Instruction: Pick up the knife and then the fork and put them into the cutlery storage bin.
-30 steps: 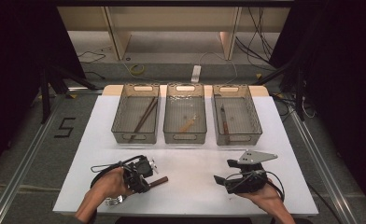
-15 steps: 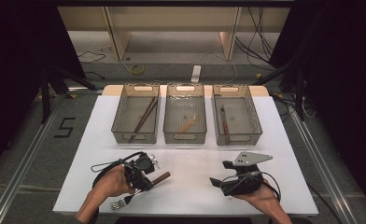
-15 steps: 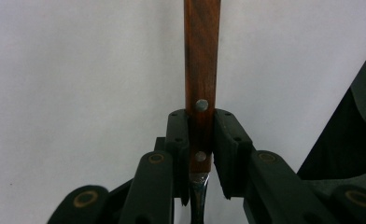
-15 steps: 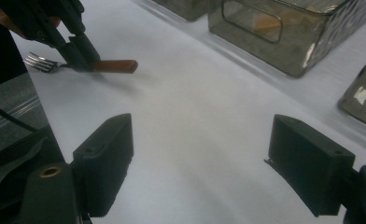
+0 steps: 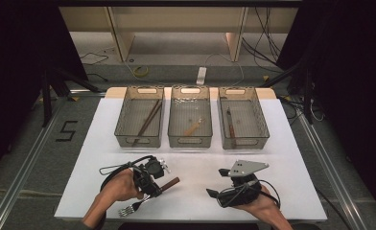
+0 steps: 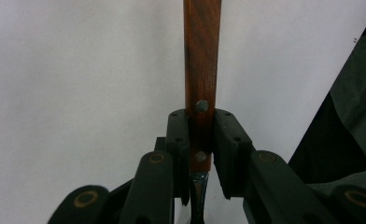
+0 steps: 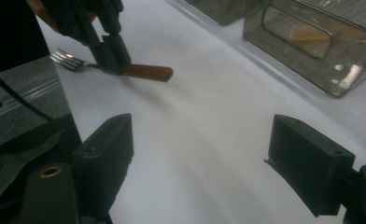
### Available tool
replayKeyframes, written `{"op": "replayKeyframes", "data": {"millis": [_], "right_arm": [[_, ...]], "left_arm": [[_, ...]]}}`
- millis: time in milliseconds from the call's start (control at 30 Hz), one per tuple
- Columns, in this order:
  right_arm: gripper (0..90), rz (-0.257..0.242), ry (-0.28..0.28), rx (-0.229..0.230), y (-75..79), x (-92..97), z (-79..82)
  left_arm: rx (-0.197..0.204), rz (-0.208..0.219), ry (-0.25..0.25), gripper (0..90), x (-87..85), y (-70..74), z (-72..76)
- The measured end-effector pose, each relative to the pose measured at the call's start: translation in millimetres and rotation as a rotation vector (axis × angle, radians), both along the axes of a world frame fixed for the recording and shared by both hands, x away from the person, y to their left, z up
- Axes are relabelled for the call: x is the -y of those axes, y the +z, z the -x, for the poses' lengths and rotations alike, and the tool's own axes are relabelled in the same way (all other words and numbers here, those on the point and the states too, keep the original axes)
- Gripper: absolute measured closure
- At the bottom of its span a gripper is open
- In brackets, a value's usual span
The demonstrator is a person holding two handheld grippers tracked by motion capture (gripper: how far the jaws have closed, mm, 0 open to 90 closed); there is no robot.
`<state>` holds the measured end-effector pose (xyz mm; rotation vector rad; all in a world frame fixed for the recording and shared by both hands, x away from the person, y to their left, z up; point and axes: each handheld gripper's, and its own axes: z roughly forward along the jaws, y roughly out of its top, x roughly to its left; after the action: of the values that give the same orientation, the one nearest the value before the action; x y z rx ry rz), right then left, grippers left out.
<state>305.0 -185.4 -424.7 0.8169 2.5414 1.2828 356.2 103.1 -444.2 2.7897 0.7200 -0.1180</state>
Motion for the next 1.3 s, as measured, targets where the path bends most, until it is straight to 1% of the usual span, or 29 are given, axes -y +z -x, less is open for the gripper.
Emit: {"op": "replayKeyframes", "data": {"millis": [67,200,233,267,300,333,367,467,600,633,667,700,733,833,900,1000,1033,1100,1167,1200,1267,1300], "right_arm": [[23.0,0.009,0.022,0.01,0.0,-5.9,2.8],[22.9,0.033,0.079,0.037,-0.7,-19.6,8.8],[23.0,0.04,0.09,0.046,-0.9,-22.9,10.4],[22.9,0.047,0.1,0.054,-0.8,-26.3,12.1],[23.0,0.056,0.114,0.069,-0.8,-29.6,13.2],[22.9,0.068,0.124,0.086,-0.9,-33.3,14.8],[23.0,0.081,0.136,0.098,-1.2,-37.0,16.4],[22.9,0.139,0.179,0.156,-4.2,-48.5,21.0],[22.9,0.2,0.232,0.206,-8.5,-61.7,25.9],[23.0,0.207,0.236,0.217,-9.1,-64.2,26.5],[23.2,0.215,0.239,0.231,-9.5,-66.3,26.8],[23.2,0.224,0.243,0.236,-9.6,-68.2,27.3],[23.3,0.233,0.252,0.245,-9.9,-70.0,27.4],[23.8,0.287,0.268,0.295,-12.6,-75.4,28.8],[24.1,0.331,0.279,0.331,-16.5,-78.5,29.0],[25.1,0.38,0.298,0.361,-21.7,-82.4,28.9],[25.8,0.409,0.314,0.382,-22.4,-83.2,28.1],[27.7,0.434,0.312,0.407,-25.8,-86.2,29.6],[30.4,0.46,0.32,0.438,-27.8,-88.2,30.7],[31.8,0.471,0.324,0.441,-28.4,-88.7,31.3],[33.8,0.506,0.345,0.48,-29.8,-89.2,30.8],[35.1,0.523,0.358,0.489,-30.7,-89.3,31.0]], "left_arm": [[-0.006,0.006,0.003,76.6,2.1,0.8,0.0],[-0.017,0.002,-0.013,76.6,8.7,1.9,-0.2],[-0.016,0.007,-0.019,76.7,10.6,2.2,-0.4],[-0.023,0.011,-0.019,76.7,13.1,1.8,0.0],[-0.019,0.004,-0.033,76.7,15.3,2.2,-0.3],[-0.027,0.007,-0.033,76.7,17.6,2.1,0.1],[-0.029,-0.003,-0.052,76.7,19.7,2.0,0.0],[-0.035,-0.004,-0.063,76.7,25.8,2.4,0.7],[-0.048,-0.009,-0.089,76.7,32.2,5.2,0.5],[-0.053,-0.01,-0.091,76.7,34.1,5.6,1.3],[-0.053,-0.011,-0.102,76.7,35.5,6.6,0.7],[-0.059,-0.001,-0.102,76.7,36.6,6.7,0.8],[-0.062,0.0,-0.103,76.7,37.9,6.7,1.3],[-0.062,-0.015,-0.115,76.7,40.9,7.6,1.5],[-0.065,-0.008,-0.12,76.7,43.0,8.9,1.7],[-0.071,-0.012,-0.137,76.6,47.3,11.0,2.5],[-0.068,-0.013,-0.138,76.7,49.0,11.4,3.1],[-0.069,-0.015,-0.146,76.6,52.1,12.0,3.5],[-0.062,-0.01,-0.152,76.6,54.9,13.0,4.4],[-0.068,-0.012,-0.16,76.6,56.1,13.2,4.9],[-0.067,-0.012,-0.161,76.6,57.8,13.5,5.3],[-0.067,-0.015,-0.163,76.6,58.6,13.4,5.4]]}}
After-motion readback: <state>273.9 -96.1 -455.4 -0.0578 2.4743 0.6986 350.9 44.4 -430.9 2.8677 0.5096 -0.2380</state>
